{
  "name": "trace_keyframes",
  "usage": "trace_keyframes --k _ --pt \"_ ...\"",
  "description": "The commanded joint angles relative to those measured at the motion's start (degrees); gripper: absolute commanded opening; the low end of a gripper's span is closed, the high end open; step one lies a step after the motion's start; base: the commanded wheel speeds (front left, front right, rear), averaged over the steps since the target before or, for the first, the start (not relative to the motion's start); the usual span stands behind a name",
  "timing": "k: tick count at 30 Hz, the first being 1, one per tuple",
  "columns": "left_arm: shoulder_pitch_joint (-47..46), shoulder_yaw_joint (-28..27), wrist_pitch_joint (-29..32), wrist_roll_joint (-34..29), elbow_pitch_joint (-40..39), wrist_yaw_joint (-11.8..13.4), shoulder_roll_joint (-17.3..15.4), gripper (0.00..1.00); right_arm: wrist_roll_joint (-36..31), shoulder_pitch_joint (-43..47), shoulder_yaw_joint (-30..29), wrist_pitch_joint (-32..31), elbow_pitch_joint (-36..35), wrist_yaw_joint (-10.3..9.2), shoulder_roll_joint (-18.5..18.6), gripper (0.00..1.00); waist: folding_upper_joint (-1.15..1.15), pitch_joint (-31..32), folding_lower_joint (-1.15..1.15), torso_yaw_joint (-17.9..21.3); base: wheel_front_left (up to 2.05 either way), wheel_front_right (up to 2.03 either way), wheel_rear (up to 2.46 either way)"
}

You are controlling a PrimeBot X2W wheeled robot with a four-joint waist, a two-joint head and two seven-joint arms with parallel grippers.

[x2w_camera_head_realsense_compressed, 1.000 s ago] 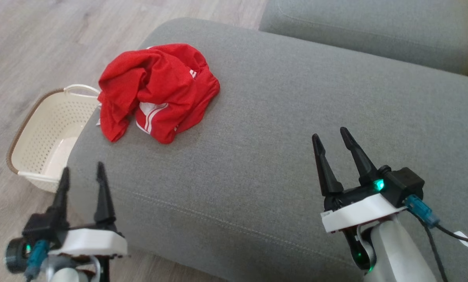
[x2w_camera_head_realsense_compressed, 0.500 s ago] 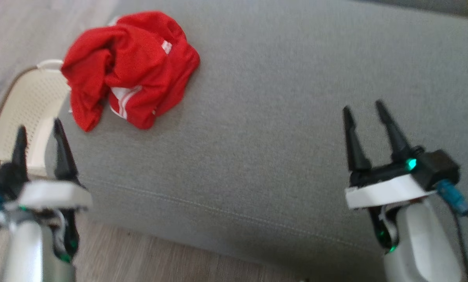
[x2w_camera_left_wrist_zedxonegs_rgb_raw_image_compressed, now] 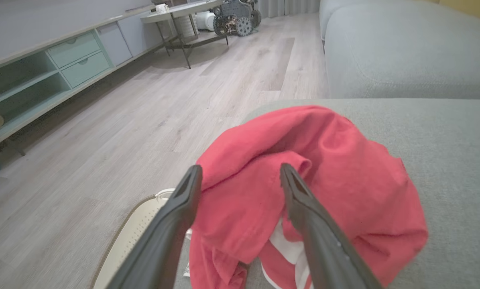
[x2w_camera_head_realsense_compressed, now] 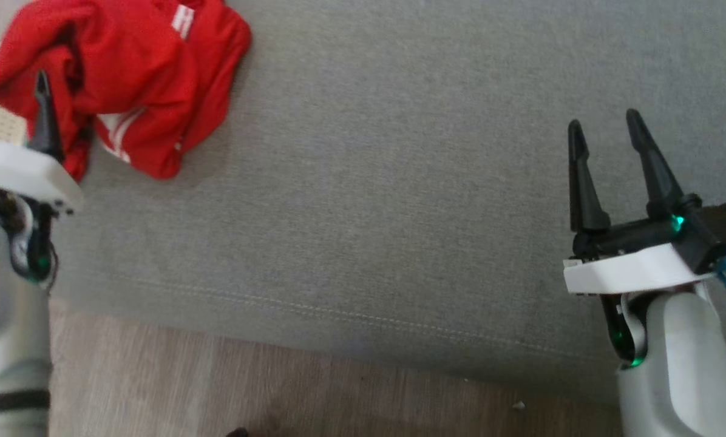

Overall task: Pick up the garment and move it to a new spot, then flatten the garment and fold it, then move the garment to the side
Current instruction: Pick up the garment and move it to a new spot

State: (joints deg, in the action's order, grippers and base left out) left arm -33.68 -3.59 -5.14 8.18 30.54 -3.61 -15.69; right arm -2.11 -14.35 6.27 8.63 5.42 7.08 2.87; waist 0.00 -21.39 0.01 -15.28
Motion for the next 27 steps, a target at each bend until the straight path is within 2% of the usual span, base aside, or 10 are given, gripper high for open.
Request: trace_keyframes --k 1,11,15,17,23,27 --pt "-2.93 -1.62 -0.12 -0.47 -0.82 -0.31 -3.76 1.00 -0.66 -1.31 1.45 -0.15 -2.55 0.41 0.01 1.00 0.00 -1.07 -0.01 1.03 0.00 0.00 0.00" --pt "-12.62 1.36 0.03 -3.78 12.67 -0.21 -8.21 1.00 -0.10 -1.61 1.41 0.67 -2.92 0.41 0.01 1.00 0.00 -2.60 -0.01 4.67 0.00 0.00 0.00" --pt "-15.30 2.51 -0.33 -4.60 16.98 -0.09 -8.89 1.00 -0.15 -1.86 0.96 0.90 -3.09 0.41 0.01 1.00 0.00 -3.32 -0.01 5.26 0.00 0.00 0.00" --pt "-16.46 2.93 -0.86 -4.60 18.85 -0.35 -8.98 0.00 -0.27 -1.98 0.92 1.06 -2.99 0.41 0.01 1.00 0.00 -3.55 -0.01 5.41 0.00 0.00 0.00" --pt "-18.83 1.81 -8.20 -3.26 18.94 0.94 -8.89 0.00 0.41 -2.36 1.05 2.18 -1.51 0.41 0.01 1.00 0.00 -1.86 -0.01 5.87 0.00 0.00 0.00" --pt "-19.38 0.75 -9.56 -2.17 15.57 1.33 -8.67 0.00 1.15 -2.45 0.95 2.90 -0.44 0.41 0.01 1.00 0.00 0.10 -0.01 6.01 0.00 0.00 0.00"
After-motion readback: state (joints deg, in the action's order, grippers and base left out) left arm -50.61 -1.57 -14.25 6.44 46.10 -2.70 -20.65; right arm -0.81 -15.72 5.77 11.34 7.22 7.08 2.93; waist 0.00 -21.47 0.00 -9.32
